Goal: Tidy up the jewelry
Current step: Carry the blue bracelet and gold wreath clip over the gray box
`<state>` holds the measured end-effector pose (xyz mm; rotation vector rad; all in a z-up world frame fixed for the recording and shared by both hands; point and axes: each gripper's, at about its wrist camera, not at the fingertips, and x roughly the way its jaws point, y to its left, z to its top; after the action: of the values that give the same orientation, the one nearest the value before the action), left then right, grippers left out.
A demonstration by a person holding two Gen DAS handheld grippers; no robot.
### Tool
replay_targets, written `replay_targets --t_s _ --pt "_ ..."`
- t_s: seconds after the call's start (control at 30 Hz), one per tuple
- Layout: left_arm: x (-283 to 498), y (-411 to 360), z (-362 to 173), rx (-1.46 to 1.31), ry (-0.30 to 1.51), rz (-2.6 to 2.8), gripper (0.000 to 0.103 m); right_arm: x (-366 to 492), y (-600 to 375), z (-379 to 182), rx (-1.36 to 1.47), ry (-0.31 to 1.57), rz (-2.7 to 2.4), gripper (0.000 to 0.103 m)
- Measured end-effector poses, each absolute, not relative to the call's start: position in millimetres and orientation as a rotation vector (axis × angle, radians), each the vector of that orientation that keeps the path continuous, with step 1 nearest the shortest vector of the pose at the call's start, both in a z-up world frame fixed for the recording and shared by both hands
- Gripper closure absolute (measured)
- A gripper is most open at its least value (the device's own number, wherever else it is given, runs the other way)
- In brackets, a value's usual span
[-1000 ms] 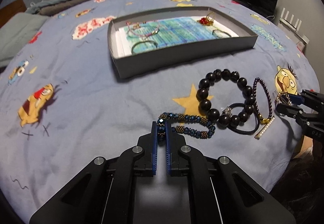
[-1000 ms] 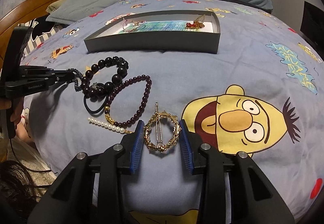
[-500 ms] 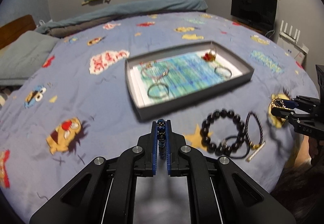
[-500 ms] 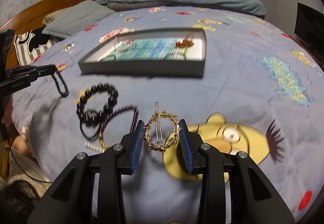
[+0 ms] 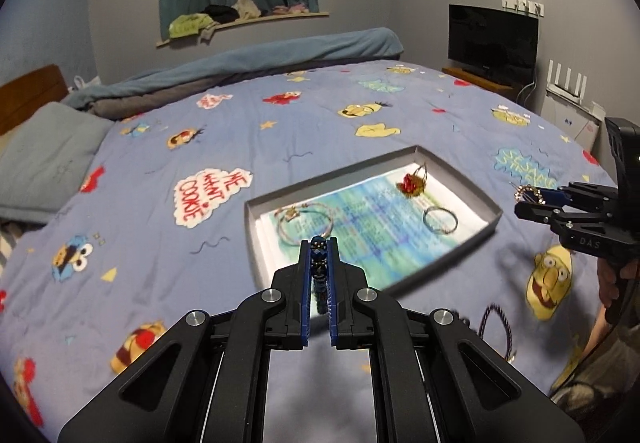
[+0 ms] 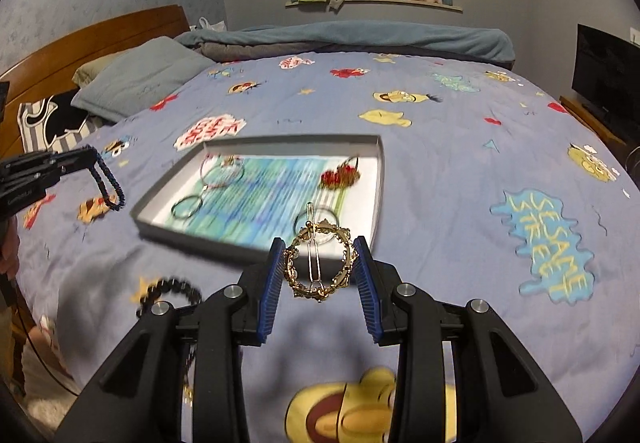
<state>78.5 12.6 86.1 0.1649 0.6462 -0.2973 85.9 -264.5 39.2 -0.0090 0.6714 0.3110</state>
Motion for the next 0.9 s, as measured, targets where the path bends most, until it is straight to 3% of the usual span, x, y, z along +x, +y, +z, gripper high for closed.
replay_targets --t_s 0.33,0.9 --pt "103.1 -3.2 76.0 0.122 0.685 -0.378 0.095 133.1 -252.4 21.8 0.006 0.757 0.317 0.068" --pt "129.2 34.4 4.8 0.015 0.906 -0.325 0.095 155.1 -240.7 -2.2 -0.015 0.898 0.346 0.068"
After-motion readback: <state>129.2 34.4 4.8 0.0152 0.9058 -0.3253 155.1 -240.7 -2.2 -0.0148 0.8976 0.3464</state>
